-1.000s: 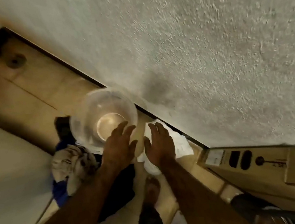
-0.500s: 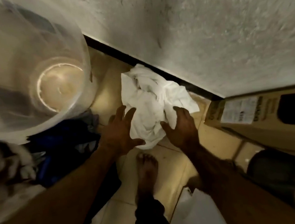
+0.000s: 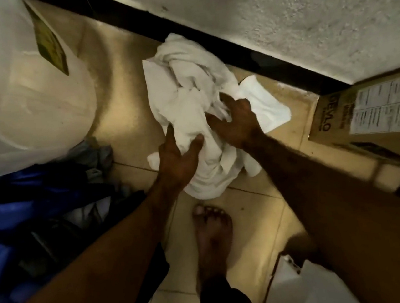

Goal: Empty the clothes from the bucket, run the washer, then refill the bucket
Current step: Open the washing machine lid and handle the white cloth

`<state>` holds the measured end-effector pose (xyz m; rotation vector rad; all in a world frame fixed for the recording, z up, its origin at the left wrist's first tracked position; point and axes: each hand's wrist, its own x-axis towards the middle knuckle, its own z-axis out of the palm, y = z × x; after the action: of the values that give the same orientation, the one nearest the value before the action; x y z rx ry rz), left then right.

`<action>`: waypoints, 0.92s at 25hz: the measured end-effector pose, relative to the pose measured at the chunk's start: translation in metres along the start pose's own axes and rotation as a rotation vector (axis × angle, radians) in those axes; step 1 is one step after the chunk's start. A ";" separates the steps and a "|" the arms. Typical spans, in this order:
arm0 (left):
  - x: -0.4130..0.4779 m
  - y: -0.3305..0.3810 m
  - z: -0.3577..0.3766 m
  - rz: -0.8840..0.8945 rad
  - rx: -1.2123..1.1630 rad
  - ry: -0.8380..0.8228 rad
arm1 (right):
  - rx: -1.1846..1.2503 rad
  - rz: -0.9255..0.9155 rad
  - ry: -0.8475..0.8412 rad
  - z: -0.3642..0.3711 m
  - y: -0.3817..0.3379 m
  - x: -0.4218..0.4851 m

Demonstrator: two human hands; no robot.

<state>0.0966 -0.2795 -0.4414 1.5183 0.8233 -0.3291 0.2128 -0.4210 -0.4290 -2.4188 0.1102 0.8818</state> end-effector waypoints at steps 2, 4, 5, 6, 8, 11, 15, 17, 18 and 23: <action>0.006 0.004 0.009 0.015 -0.100 -0.027 | 0.081 -0.020 -0.007 0.015 -0.001 -0.012; 0.001 0.012 0.011 0.023 -0.134 -0.032 | 0.173 -0.020 -0.003 0.023 -0.004 -0.027; -0.005 0.016 0.010 0.021 -0.142 -0.030 | 0.205 -0.016 0.003 0.025 -0.008 -0.036; -0.014 0.024 0.009 0.015 -0.140 -0.031 | 0.233 -0.011 -0.001 0.026 -0.012 -0.044; -0.036 0.040 0.005 0.023 -0.119 -0.042 | 0.284 0.003 -0.002 0.023 -0.022 -0.068; -0.071 0.064 -0.005 0.093 -0.085 -0.027 | 0.334 -0.019 0.055 0.006 -0.043 -0.111; -0.122 0.116 -0.024 0.177 -0.057 -0.052 | 0.357 -0.013 0.098 -0.039 -0.088 -0.165; -0.150 0.139 -0.032 0.220 -0.017 -0.057 | 0.354 -0.022 0.131 -0.063 -0.112 -0.196; -0.163 0.147 -0.036 0.234 0.011 -0.069 | 0.352 -0.008 0.140 -0.076 -0.125 -0.213; -0.252 0.226 -0.067 0.057 0.040 -0.050 | 0.338 0.017 0.160 -0.151 -0.195 -0.308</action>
<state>0.0527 -0.2740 -0.0987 1.5617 0.7370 -0.3418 0.1083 -0.3701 -0.0513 -2.1679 0.3147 0.6185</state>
